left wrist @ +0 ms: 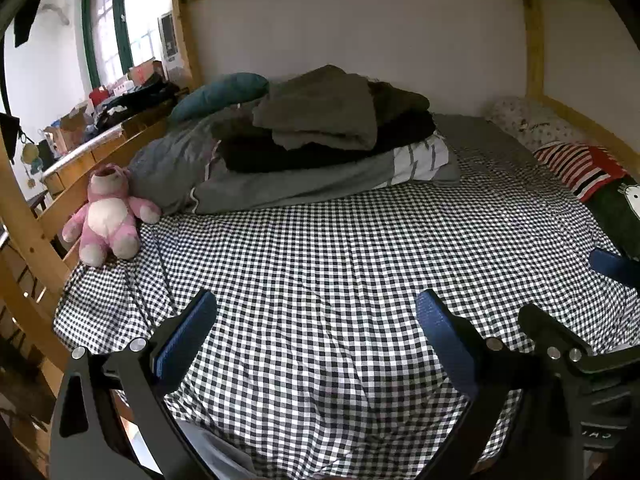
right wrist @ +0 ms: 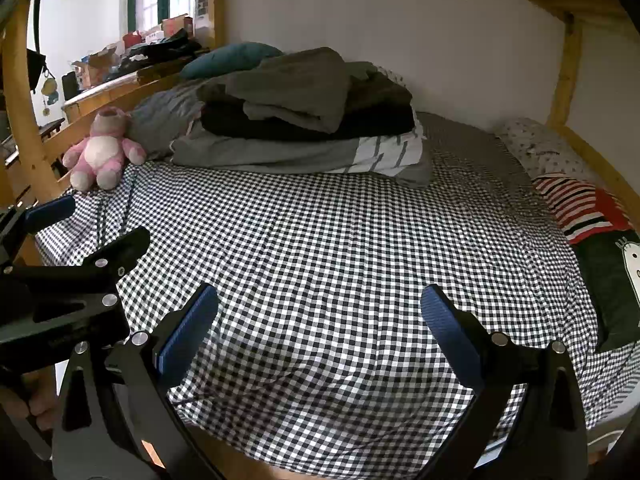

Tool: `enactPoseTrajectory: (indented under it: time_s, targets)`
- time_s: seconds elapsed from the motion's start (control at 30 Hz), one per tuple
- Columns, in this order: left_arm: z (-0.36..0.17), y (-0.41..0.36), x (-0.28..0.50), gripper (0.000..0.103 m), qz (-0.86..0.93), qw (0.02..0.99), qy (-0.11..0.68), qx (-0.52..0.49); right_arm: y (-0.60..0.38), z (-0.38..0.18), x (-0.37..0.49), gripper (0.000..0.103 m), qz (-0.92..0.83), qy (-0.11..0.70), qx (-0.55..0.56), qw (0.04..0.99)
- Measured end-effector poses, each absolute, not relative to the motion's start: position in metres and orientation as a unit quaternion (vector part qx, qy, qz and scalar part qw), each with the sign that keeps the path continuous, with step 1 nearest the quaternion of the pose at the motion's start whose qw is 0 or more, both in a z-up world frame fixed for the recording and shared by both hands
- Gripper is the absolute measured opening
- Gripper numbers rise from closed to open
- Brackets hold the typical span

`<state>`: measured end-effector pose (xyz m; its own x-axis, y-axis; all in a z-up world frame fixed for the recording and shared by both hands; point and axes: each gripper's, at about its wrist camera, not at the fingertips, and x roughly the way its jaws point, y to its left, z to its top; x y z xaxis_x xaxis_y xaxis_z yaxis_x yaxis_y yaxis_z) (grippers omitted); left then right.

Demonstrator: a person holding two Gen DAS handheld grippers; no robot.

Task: Fold large clothes

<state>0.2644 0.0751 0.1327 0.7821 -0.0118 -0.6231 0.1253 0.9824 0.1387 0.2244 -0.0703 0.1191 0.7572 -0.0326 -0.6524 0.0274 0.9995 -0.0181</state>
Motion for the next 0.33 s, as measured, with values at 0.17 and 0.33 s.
enactPoseTrajectory:
  time_s: [0.17,0.33]
  targets:
    - [0.1325,0.0762,0.2657,0.099,-0.035,0.94,0.328,0.085,-0.0707,0.1191,0.2245,0.1,-0.015,0.347,-0.003,0.938]
    - [0.131,0.0784,0.2675,0.099,-0.028,0.939,0.331,0.086,-0.0703,0.1172,0.2253,0.1,-0.01,0.352,0.0,0.936]
